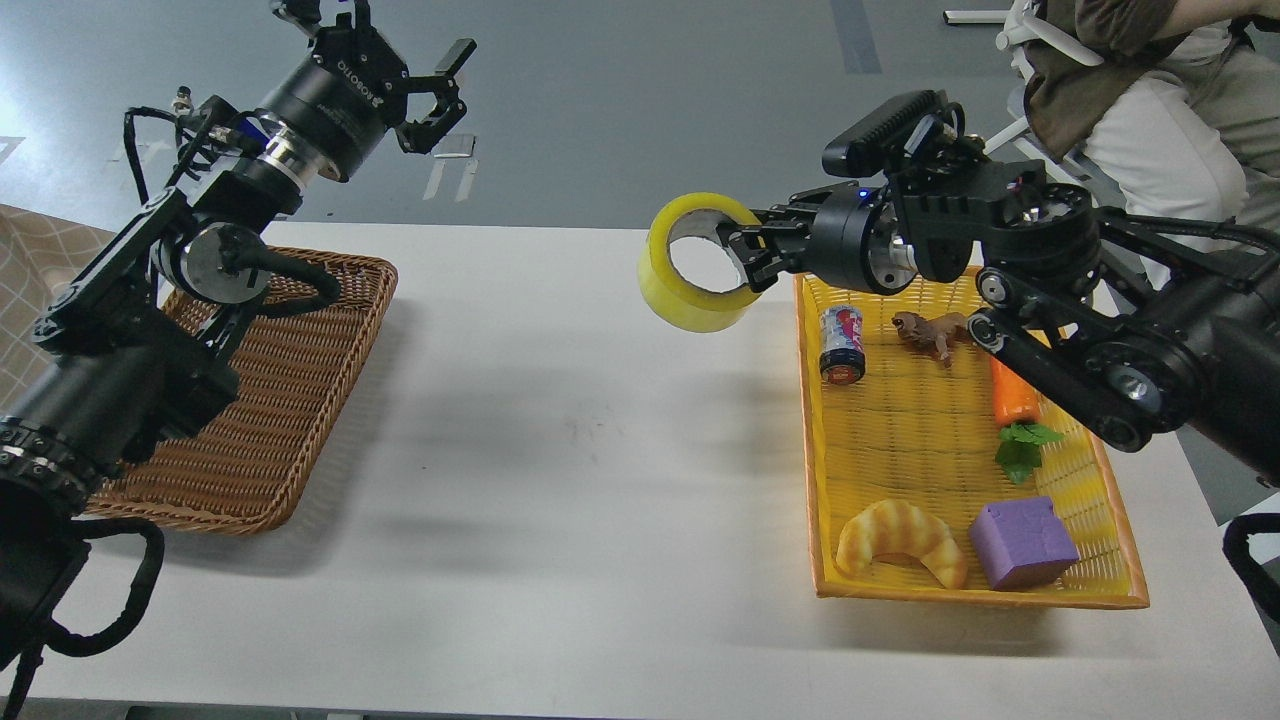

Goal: Place and transfer tape with both arms
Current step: 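Lift the tape roll out of the yellow basket toward the table center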

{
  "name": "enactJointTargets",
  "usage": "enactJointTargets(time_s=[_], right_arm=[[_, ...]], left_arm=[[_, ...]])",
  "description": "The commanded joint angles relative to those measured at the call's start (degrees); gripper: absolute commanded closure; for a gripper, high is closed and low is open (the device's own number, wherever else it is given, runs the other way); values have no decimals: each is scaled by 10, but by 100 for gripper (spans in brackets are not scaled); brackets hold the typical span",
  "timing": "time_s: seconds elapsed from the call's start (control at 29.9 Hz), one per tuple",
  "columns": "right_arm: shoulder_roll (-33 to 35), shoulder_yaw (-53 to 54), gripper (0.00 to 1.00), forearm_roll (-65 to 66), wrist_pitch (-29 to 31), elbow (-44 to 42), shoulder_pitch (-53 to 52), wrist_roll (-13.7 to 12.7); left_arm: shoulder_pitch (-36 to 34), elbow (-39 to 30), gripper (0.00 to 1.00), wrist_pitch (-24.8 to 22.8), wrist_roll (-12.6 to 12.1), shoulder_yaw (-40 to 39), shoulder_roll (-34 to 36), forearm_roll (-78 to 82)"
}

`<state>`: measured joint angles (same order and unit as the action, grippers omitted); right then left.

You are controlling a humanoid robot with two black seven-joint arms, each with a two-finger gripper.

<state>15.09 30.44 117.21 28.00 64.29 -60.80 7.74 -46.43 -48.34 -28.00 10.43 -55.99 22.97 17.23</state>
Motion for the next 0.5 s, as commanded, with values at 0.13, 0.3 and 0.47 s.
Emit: enactJointTargets(time_s=[0.13,0.3,0.47], right_arm=[[-61,-47,99,0,0,-51,-22,0],[-100,-52,99,0,0,-79,-21,0],[-127,-74,98,0,0,-97,-22,0]], left_arm=[[1,0,2,0,0,0,1,0],[2,0,2,0,0,0,-1,0],[2,0,2,0,0,0,-3,0]])
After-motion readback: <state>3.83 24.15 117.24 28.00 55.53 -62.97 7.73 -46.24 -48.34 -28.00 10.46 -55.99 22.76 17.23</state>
